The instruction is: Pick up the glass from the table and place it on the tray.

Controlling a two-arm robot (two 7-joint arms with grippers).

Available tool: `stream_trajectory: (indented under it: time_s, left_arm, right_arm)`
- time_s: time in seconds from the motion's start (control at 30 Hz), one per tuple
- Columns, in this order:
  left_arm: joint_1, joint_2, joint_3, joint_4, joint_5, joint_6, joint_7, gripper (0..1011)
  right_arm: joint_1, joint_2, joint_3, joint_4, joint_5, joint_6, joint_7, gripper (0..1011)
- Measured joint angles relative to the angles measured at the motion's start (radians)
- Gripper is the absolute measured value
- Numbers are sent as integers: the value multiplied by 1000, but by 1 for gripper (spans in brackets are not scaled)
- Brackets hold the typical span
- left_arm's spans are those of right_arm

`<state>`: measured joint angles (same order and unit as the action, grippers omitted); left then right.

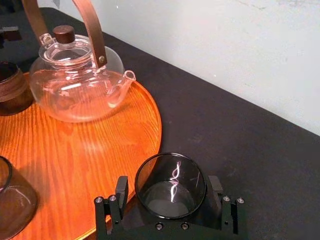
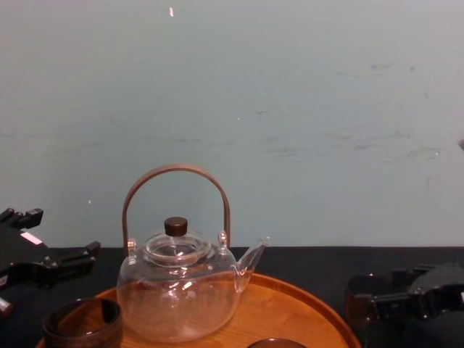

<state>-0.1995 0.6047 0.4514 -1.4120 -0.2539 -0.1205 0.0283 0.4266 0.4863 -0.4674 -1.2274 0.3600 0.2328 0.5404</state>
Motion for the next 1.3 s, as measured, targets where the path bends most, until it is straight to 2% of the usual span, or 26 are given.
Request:
stream_trajectory:
  time_s: [0.43,1.0,1.2,1.3]
  left_arm:
    - [0,0,0,0,0,0,0,1001]
    - [0,0,0,0,0,0,0,1001]
    - [0,0,0,0,0,0,0,1001]
    - [0,0,0,0,0,0,0,1001]
  right_arm:
    - [23,-21,-9,46,-12,3,2,1002]
    - [25,-23,-16,50,-22,4,3,1002]
    - [25,-23,-15,50,-21,4,3,911]
    - [25,-23,-15,50,-20,4,3,898]
